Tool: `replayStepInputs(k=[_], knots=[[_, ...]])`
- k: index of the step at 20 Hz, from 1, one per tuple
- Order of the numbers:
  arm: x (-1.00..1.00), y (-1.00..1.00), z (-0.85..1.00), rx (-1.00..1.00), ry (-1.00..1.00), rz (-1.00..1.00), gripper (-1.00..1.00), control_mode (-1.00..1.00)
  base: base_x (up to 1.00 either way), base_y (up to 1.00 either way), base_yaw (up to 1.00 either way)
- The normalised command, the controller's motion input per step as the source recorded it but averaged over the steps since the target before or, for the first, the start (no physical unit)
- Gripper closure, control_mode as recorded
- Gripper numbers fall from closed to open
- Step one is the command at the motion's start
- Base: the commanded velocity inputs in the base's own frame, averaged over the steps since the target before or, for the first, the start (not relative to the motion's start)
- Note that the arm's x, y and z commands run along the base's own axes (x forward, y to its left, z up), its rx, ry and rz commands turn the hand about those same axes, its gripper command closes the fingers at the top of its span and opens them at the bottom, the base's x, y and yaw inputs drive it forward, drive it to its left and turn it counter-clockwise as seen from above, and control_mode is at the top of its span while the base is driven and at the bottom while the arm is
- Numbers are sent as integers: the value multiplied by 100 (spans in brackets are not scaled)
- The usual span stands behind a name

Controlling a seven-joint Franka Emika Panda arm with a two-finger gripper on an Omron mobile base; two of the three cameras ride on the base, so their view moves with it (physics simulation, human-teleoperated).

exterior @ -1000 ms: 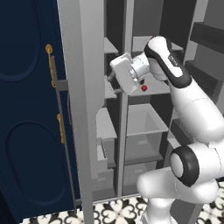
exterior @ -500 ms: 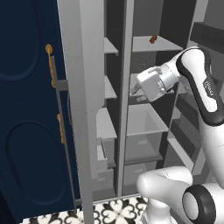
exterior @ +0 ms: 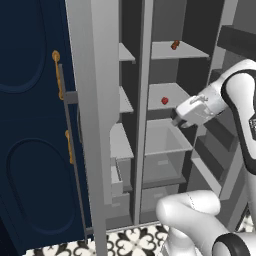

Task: Take the strawberry from the fridge and place it on top of the pancake, located on the dining counter.

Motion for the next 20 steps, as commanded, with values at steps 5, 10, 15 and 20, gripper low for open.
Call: replayStepInputs(k=[5, 10, 15, 20], knots=[[0, -47, -41, -23, 0, -17, -100, -100, 0, 0, 0], [1, -5, -3, -2, 1, -7, -100, -100, 0, 0, 0], [3, -14, -10, 0, 0, -1, -100, -100, 0, 0, 0], [0, -4, -6, 0, 0, -2, -100, 100, -7, -25, -2]])
